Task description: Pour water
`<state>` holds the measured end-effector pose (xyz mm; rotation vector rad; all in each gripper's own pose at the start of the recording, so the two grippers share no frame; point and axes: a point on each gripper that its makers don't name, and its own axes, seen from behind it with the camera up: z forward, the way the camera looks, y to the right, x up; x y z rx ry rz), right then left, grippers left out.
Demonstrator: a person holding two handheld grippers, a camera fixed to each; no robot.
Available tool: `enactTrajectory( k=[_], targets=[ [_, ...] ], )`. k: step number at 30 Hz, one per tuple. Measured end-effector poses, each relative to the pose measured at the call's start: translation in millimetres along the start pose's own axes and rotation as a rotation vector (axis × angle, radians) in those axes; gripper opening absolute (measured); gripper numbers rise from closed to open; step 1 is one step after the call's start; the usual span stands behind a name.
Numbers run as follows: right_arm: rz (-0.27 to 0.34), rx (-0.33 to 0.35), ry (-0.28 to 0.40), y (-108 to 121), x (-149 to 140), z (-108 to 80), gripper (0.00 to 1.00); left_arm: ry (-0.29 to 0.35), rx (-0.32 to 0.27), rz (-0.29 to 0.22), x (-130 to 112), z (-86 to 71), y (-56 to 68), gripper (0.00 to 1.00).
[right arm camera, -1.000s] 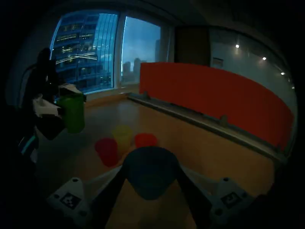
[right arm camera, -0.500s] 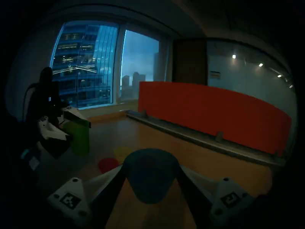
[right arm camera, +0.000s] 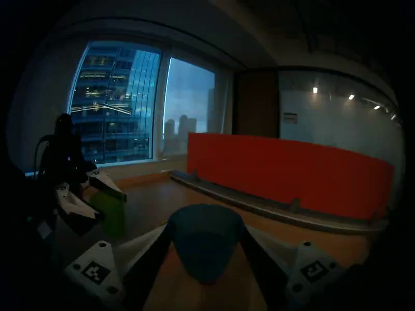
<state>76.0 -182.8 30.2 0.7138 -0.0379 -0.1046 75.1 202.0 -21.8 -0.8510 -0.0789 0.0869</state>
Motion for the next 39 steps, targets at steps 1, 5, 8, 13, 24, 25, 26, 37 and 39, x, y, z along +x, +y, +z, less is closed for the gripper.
enactTrajectory(
  k=[1, 5, 8, 13, 24, 25, 26, 37, 39],
  targets=[
    [-0.001, 0.000, 0.005, 0.0, 2.3, 0.0, 0.91, 0.001, 0.000, 0.001, 0.0, 0.0, 0.1, 0.90],
    [-0.009, 0.001, 0.019, -1.0, 10.1, -0.1, 0.91, 0.003, 0.001, 0.001, -1.0, 0.6, -1.1, 0.90],
    [-0.017, 0.006, 0.026, -2.9, 15.0, -0.3, 0.91, 0.003, 0.002, -0.002, -1.2, 1.5, -2.4, 0.90],
    [-0.029, 0.005, 0.039, -3.5, 21.5, -0.2, 0.91, 0.007, -0.007, -0.004, 0.1, 2.8, 0.2, 0.90],
    [-0.043, 0.014, 0.062, -7.3, 36.0, -1.0, 0.91, 0.008, -0.019, 0.002, -0.1, 6.2, 4.3, 0.90],
    [-0.046, 0.015, 0.063, -7.4, 37.0, -1.1, 0.91, 0.009, -0.019, 0.002, 0.0, 6.5, 4.2, 0.90],
    [-0.050, 0.016, 0.064, -7.5, 38.1, -1.2, 0.91, 0.009, -0.019, 0.002, 0.1, 6.9, 4.1, 0.90],
    [-0.075, 0.039, 0.070, -14.6, 50.2, -1.5, 0.91, 0.011, -0.022, 0.007, 0.5, 8.7, 4.8, 0.90],
    [-0.083, 0.044, 0.072, -15.9, 52.3, -1.7, 0.91, 0.012, -0.026, 0.007, 1.3, 9.2, 6.0, 0.90]
  ],
)
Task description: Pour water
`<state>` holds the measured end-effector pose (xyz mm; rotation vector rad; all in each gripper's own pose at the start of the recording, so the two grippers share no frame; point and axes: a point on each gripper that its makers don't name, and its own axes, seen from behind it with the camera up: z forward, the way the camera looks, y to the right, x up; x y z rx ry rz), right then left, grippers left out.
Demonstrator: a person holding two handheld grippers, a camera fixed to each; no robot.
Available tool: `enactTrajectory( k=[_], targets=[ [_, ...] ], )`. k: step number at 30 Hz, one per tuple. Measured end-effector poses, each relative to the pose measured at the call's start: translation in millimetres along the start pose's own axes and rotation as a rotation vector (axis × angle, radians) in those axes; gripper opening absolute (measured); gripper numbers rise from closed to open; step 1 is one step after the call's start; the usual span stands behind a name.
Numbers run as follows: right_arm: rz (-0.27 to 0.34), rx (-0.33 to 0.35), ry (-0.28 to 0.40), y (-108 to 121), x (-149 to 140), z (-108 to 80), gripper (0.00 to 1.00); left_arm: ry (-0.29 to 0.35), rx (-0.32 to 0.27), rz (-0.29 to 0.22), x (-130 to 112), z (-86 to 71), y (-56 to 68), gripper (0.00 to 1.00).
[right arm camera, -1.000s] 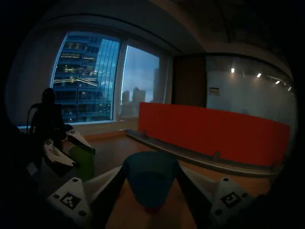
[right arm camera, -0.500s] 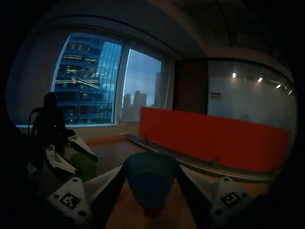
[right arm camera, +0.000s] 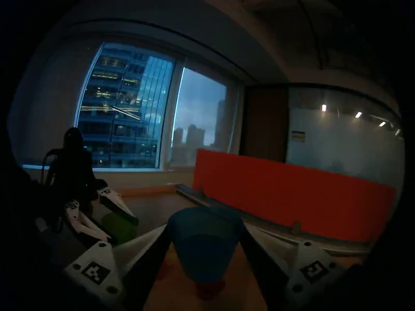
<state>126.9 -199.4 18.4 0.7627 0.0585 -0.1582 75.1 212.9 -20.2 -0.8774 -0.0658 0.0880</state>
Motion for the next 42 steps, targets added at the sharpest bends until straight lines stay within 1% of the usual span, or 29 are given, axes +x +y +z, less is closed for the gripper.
enactTrajectory(
  k=[13, 17, 24, 35, 42],
  targets=[
    [-0.123, 0.021, -0.007, -6.1, 10.7, 1.0, 0.91, 0.001, -0.027, 0.009, 3.9, 6.3, 10.2, 0.90],
    [-0.169, 0.024, -0.007, -7.3, 14.9, 1.7, 0.91, 0.001, -0.036, 0.012, 5.0, 8.0, 13.5, 0.90],
    [-0.249, 0.026, -0.001, -10.8, 25.6, 2.3, 0.91, 0.000, -0.036, 0.023, 6.0, 11.6, 15.5, 0.90],
    [-0.378, 0.033, 0.007, -16.5, 42.1, 4.6, 0.91, 0.015, -0.047, 0.017, 12.4, 13.6, 21.0, 0.89],
    [-0.446, 0.034, 0.010, -17.3, 50.4, 8.5, 0.91, 0.016, -0.058, 0.019, 12.2, 14.3, 26.2, 0.89]
  ],
)
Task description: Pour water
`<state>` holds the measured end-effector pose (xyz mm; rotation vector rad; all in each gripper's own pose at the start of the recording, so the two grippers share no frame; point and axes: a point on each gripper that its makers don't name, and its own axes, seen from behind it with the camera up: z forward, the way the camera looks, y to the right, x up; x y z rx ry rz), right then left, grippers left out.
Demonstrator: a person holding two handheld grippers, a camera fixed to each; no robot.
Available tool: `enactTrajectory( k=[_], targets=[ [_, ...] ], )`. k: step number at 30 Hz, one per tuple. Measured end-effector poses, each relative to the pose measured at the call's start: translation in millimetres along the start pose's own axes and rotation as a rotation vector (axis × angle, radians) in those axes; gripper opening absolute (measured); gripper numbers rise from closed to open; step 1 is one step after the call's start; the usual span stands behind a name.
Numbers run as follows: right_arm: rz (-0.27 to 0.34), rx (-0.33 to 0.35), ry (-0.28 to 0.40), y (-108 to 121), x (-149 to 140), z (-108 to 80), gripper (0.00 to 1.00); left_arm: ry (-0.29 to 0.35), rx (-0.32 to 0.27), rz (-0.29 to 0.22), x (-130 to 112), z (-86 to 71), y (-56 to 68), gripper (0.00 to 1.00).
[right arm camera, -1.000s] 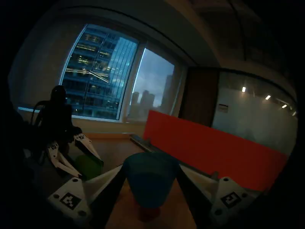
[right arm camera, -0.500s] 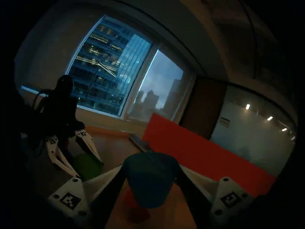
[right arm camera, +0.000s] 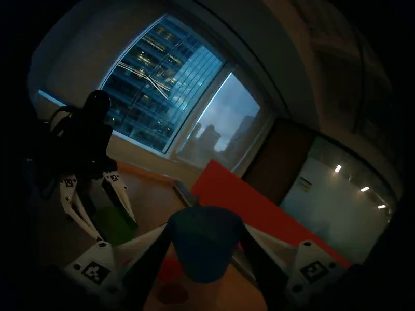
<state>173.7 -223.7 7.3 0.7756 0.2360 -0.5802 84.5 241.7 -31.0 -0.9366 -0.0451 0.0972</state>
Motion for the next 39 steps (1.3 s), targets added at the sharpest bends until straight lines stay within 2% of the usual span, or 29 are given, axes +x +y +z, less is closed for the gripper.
enactTrajectory(
  k=[20, 39],
  targets=[
    [-0.226, 0.011, -0.006, -4.1, 16.2, 17.9, 0.91, 0.006, -0.020, 0.001, 3.1, 0.7, 9.8, 0.89],
    [-0.415, 0.012, -0.012, -5.7, 26.0, 32.1, 0.91, 0.014, -0.028, -0.005, 3.4, 1.4, 11.9, 0.89]
  ],
)
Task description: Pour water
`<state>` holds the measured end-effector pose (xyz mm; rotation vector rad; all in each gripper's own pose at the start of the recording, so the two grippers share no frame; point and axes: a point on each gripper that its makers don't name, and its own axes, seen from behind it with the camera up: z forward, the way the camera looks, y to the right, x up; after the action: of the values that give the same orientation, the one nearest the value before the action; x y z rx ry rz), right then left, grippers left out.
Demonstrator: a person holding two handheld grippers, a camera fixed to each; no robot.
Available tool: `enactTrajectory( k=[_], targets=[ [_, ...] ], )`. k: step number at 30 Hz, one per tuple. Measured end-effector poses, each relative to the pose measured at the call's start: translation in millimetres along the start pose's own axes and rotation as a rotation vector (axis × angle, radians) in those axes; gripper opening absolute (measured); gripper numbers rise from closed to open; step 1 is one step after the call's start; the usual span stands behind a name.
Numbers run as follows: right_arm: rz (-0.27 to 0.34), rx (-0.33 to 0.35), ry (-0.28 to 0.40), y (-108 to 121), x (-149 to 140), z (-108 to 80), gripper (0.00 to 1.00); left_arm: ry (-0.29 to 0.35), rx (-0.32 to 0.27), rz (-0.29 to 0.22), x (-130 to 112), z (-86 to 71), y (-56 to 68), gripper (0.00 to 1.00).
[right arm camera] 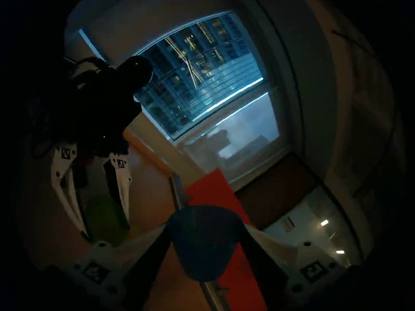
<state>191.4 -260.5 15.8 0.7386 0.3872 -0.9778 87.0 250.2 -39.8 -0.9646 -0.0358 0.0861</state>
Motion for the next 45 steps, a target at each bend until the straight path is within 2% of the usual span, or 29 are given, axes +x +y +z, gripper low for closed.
enactTrajectory(
  k=[17, 45],
  targets=[
    [-0.149, -0.011, -0.002, 3.8, 4.5, 6.8, 0.91, -0.001, -0.005, 0.003, 1.8, 2.2, 2.0, 0.89],
    [-0.255, -0.039, 0.009, 16.1, 11.9, 9.1, 0.91, 0.004, -0.002, 0.009, 6.2, 2.8, 1.2, 0.89]
  ],
)
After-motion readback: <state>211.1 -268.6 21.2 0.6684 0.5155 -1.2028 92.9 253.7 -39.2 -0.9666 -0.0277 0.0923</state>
